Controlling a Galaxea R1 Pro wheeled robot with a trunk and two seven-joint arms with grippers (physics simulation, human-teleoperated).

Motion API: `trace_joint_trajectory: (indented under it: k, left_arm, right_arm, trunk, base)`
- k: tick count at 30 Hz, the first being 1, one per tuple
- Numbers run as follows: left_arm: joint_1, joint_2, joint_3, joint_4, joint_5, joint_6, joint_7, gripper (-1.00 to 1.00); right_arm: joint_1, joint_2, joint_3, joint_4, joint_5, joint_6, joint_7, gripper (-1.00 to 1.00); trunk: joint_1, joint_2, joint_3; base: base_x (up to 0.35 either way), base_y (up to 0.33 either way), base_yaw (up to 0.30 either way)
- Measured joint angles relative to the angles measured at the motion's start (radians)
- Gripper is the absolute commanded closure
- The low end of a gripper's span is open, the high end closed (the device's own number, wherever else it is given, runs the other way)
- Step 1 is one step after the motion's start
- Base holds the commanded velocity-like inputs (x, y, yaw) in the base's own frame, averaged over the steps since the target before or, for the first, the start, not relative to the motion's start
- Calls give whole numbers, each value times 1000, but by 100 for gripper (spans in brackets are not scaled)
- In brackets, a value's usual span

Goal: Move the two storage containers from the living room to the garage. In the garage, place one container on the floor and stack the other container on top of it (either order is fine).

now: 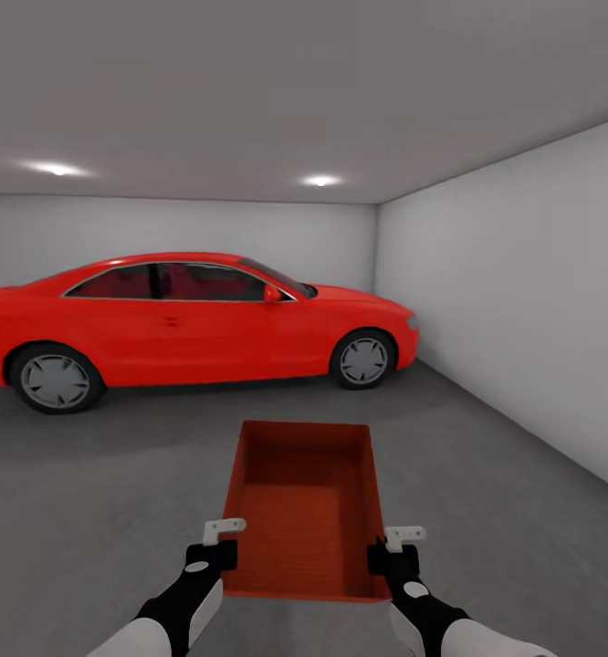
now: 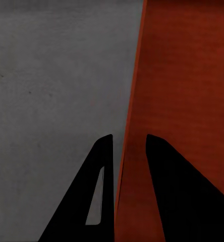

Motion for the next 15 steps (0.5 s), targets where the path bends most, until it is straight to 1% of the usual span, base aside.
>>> trace_joint_trajectory:
  k: [7, 10, 15]
  left_arm:
    - [0, 0, -1, -1, 0, 1, 0, 100]
    - [0, 0, -1, -1, 0, 2, 0, 100]
    - [0, 0, -1, -2, 0, 2, 1, 100]
  right_arm:
    - [0, 0, -1, 0, 0, 0, 0, 100]
    - [0, 0, -1, 0, 0, 0, 0, 100]
    - [0, 0, -1, 0, 0, 0, 0, 100]
  trunk:
    - [0, 0, 0]
    - [0, 0, 0]
    - [0, 0, 0]
  base:
    - [321, 112, -267]
    - [321, 114, -70]
    - [321, 115, -10]
